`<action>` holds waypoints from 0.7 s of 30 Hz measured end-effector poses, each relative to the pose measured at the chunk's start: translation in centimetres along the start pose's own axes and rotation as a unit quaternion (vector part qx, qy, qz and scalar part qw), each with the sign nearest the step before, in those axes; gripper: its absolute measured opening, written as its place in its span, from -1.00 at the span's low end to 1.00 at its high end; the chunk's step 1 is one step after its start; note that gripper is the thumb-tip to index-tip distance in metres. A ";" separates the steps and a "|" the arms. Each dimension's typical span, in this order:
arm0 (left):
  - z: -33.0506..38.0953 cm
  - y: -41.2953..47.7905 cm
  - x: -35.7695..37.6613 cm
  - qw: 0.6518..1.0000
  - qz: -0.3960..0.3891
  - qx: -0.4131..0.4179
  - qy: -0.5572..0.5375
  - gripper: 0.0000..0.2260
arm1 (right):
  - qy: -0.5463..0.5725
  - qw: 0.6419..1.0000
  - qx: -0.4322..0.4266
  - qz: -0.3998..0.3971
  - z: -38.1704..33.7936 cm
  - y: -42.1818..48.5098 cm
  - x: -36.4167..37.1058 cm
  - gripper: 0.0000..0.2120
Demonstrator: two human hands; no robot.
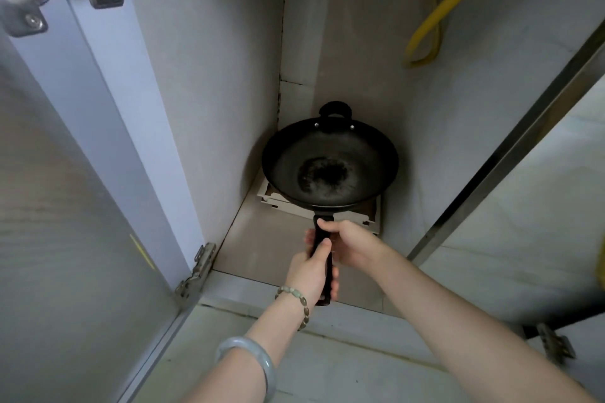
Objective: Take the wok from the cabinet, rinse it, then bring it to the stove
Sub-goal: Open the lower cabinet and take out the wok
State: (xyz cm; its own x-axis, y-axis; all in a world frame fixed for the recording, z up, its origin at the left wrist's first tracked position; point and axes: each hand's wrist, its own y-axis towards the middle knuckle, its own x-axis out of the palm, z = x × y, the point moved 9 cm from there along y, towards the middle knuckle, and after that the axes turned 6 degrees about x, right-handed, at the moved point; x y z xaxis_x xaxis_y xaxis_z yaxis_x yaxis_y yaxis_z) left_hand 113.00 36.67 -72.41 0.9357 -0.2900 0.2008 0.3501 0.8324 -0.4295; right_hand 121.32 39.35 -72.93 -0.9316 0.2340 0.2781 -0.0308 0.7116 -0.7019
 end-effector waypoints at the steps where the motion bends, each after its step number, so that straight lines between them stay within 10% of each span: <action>1: 0.4 -0.8 -0.3 1.000 -0.005 0.003 -0.002 -0.63 | -0.002 1.000 -0.006 -0.003 -0.1 -0.4 0.4 -0.83; 21: 6.7 -29.7 -7.3 0.997 -0.013 -0.039 0.062 -0.66 | 0.047 0.996 0.070 0.030 7.6 -25.1 15.1 -0.85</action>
State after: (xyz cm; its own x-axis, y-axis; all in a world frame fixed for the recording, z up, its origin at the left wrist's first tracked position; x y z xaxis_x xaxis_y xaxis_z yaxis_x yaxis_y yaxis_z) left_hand 95.52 17.18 -55.23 0.9225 -0.3718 0.1042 0.3725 0.7862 -0.4930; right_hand 105.26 20.00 -56.13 -0.8959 0.3383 0.2881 -0.0323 0.5970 -0.8016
